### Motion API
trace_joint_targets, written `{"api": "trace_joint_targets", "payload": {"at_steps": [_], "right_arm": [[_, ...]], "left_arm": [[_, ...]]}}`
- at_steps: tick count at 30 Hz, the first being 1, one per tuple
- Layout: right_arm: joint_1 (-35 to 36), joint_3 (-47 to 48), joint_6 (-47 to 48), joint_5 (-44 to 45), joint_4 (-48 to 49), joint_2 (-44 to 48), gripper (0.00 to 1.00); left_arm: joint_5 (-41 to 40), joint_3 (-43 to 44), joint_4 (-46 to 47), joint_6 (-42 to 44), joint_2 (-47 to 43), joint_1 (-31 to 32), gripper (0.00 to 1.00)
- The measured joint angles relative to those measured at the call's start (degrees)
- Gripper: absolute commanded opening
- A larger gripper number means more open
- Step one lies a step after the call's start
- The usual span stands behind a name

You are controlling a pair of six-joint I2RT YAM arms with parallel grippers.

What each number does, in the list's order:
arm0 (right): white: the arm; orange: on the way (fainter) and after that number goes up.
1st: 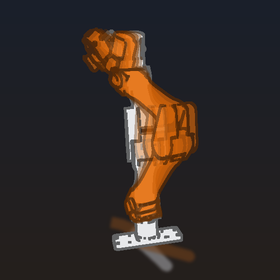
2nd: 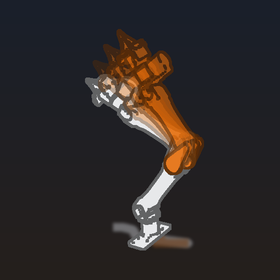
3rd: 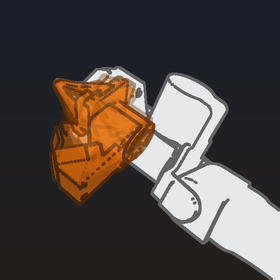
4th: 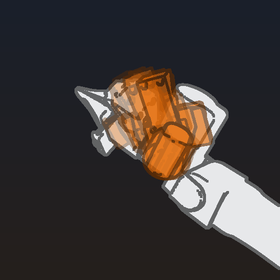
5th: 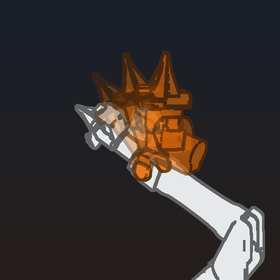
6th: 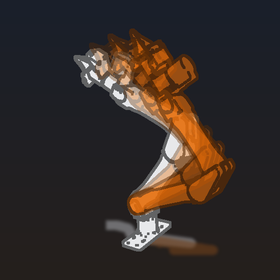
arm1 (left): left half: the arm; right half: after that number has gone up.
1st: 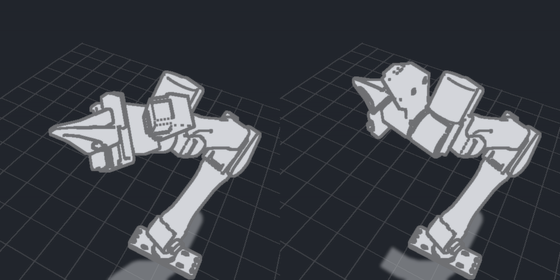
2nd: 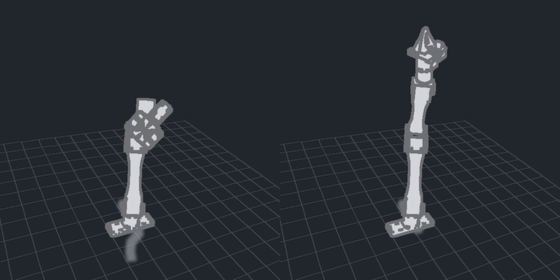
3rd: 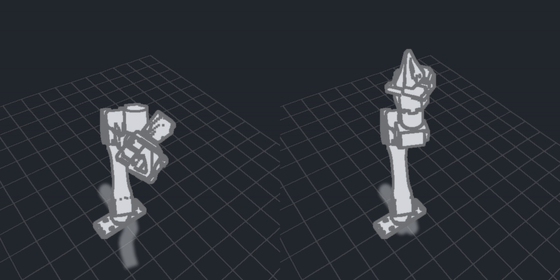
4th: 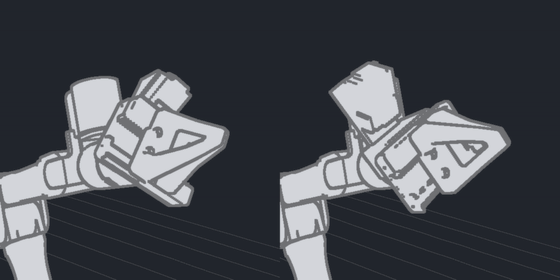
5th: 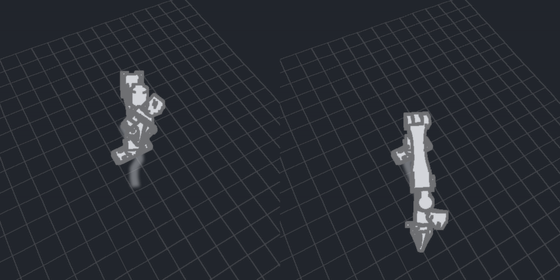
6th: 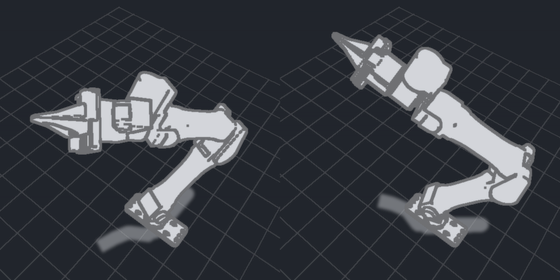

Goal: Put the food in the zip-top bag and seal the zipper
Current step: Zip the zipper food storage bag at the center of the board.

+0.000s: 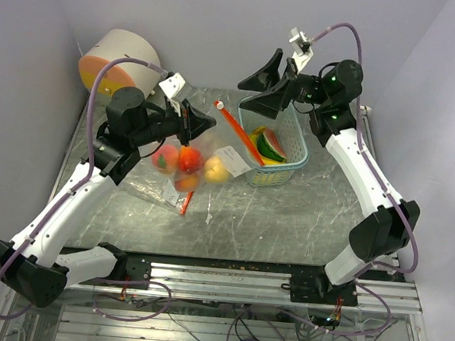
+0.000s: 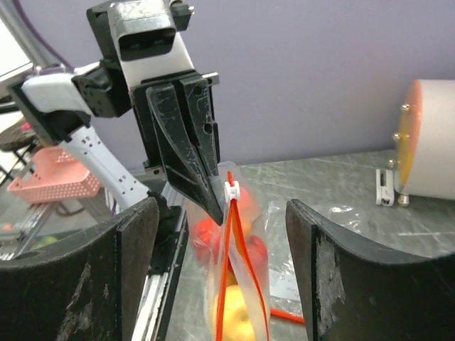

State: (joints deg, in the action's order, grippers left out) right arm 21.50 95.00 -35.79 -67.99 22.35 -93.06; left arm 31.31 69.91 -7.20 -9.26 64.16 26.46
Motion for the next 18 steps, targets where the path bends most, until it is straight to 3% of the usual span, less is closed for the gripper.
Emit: {"api": "trace_joint_targets", "payload": {"at_steps": [9,18], "right_arm": [[2.9,2.5,0.1,-5.3,-0.4,-3.3,0.66],[5.0,5.2,2.2,-4.5,-5.5,-6.4,0.53]], "left_arm": [[1.6,0.0,0.4,-0.9,-0.1,0.0,0.07],[2.0,0.0,0.5,-1.6,0.5,0.0,0.07]]}}
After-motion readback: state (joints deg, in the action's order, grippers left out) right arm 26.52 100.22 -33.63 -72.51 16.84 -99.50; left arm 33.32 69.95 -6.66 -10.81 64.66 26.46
